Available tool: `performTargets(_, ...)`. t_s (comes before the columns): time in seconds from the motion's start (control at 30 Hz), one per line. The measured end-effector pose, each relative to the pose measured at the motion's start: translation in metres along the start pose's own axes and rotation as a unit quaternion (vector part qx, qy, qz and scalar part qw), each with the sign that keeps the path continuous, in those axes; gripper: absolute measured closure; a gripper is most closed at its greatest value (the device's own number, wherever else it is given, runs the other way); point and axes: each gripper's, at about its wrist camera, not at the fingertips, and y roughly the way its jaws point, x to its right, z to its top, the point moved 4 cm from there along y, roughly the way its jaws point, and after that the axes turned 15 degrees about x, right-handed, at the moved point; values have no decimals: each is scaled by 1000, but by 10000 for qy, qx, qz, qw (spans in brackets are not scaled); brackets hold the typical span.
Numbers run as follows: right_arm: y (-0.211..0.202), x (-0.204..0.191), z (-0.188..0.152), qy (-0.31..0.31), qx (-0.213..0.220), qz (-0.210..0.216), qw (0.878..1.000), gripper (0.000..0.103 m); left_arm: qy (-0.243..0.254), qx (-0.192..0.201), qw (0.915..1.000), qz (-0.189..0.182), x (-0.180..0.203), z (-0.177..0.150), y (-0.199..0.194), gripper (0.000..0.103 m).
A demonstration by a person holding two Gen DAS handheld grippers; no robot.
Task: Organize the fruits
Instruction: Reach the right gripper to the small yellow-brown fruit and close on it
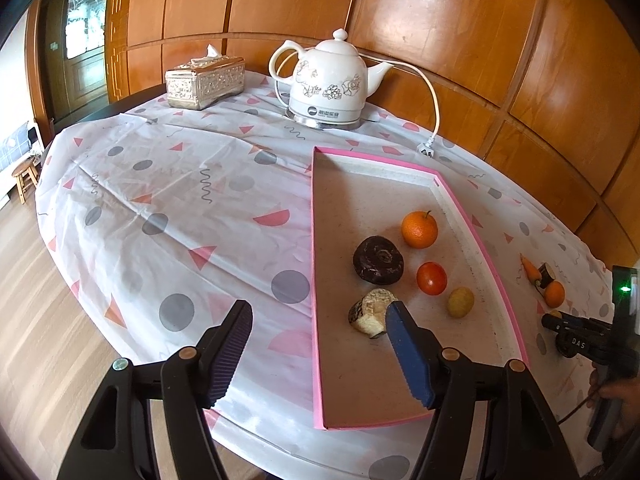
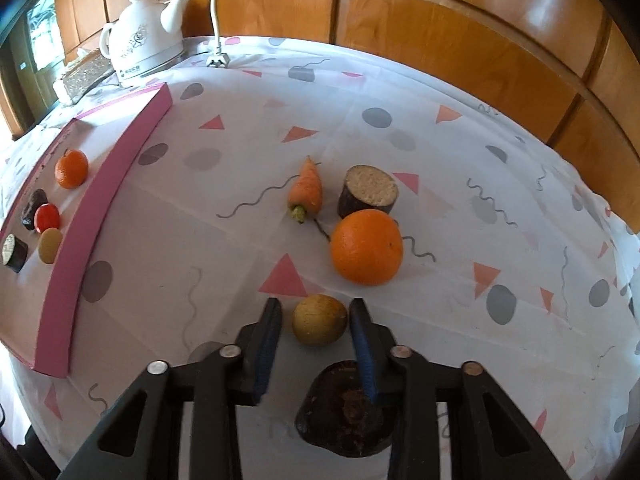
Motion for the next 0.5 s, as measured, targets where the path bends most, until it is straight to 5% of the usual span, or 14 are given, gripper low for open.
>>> performTargets(0.5,-7,-11,-3,30,164,56,9998,76,-36,60,10000,5,-1,1,-7,32)
